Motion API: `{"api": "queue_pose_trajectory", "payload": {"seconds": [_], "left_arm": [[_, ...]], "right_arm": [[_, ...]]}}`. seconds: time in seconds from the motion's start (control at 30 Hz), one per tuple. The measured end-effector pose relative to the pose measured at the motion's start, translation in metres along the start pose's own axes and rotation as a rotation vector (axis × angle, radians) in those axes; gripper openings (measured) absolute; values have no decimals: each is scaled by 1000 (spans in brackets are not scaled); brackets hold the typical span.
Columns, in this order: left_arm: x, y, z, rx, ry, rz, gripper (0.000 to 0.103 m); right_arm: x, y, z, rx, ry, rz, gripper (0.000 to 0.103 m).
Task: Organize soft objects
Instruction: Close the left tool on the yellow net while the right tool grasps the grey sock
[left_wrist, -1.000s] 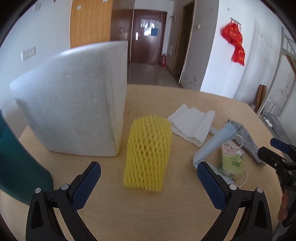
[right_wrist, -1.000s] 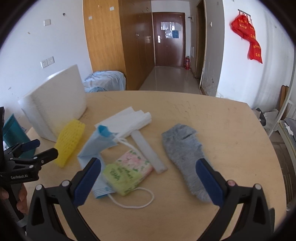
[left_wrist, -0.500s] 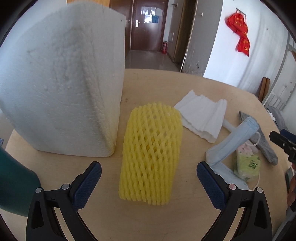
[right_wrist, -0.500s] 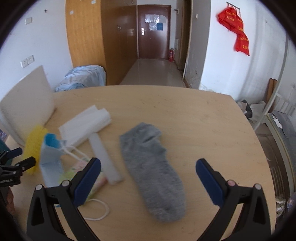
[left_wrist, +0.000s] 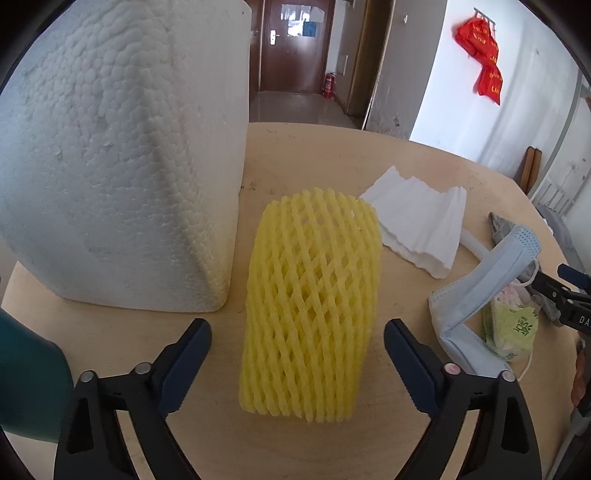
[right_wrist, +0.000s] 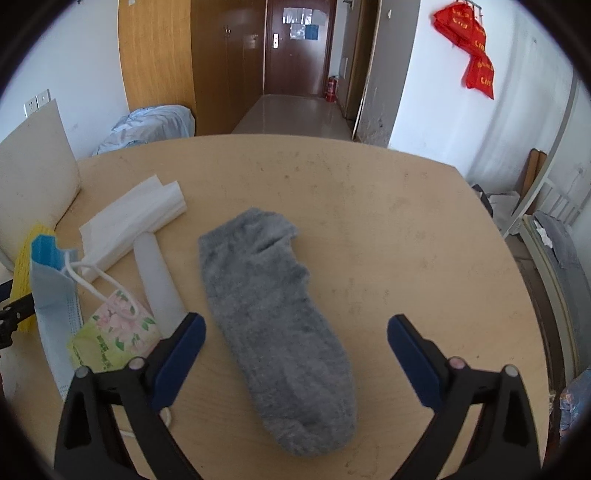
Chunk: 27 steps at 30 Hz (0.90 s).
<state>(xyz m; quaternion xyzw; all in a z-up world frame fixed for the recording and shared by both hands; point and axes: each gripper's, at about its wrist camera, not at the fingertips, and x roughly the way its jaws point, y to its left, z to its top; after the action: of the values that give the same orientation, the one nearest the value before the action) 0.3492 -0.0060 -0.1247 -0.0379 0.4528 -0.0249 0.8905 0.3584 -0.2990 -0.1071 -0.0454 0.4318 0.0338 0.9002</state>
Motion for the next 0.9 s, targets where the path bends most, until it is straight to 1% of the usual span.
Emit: {"api": "queue_pose_trajectory", "payload": {"seconds": [0.03, 0.1, 0.2, 0.23, 0.3, 0.33, 0.4, 0.43, 0.47, 0.5, 0.53, 0.57, 0.6, 0.63, 0.67, 0.7, 0.77, 0.87, 0.9], "left_arm": [[2, -1, 0, 1, 5, -1, 90], [3, -2, 0, 14, 0, 13, 85], [4, -4, 0, 24, -5, 20, 82], [3, -5, 0, 29, -6, 21, 80], [3, -6, 0, 37, -11, 28, 74], [5, -8, 1, 38, -12, 30, 73], [6, -8, 2, 41, -17, 37, 64], [6, -9, 2, 43, -21, 43, 62], [6, -9, 2, 47, -23, 47, 58], [5, -10, 2, 49, -25, 47, 52], [5, -10, 2, 50, -28, 46, 50], [5, -10, 2, 51, -29, 47, 45], [5, -10, 3, 52, -30, 48, 40], [5, -10, 3, 51, -33, 46, 37], [4, -10, 3, 50, -39, 47, 32], [2, -9, 3, 48, -47, 44, 26], [-1, -8, 3, 47, -63, 35, 18], [-6, -10, 3, 58, -83, 20, 12], [-8, -11, 3, 58, -86, 10, 12]], "right_arm": [[1, 0, 0, 2, 8, 5, 93], [5, -1, -1, 3, 24, 16, 86], [9, -1, -2, -1, 41, 24, 80], [10, -1, -3, -1, 49, 27, 80], [10, -1, -4, 4, 51, 38, 77], [10, -2, -4, 8, 51, 43, 75], [11, -3, -5, 15, 47, 51, 67], [10, -4, -5, 15, 44, 53, 65], [10, -4, -5, 17, 41, 53, 59], [9, -5, -6, 19, 37, 51, 50], [8, -6, -6, 18, 34, 51, 45], [8, -4, -6, 19, 30, 56, 37], [7, -4, -6, 21, 27, 66, 30], [6, -5, -6, 29, 25, 83, 29], [5, -7, -7, 36, 23, 93, 28], [5, -7, -7, 34, 21, 90, 26], [3, -5, -7, 33, 16, 87, 24], [-5, -6, -8, 51, -12, 96, 23], [-8, -8, -8, 61, -22, 99, 23]]}}
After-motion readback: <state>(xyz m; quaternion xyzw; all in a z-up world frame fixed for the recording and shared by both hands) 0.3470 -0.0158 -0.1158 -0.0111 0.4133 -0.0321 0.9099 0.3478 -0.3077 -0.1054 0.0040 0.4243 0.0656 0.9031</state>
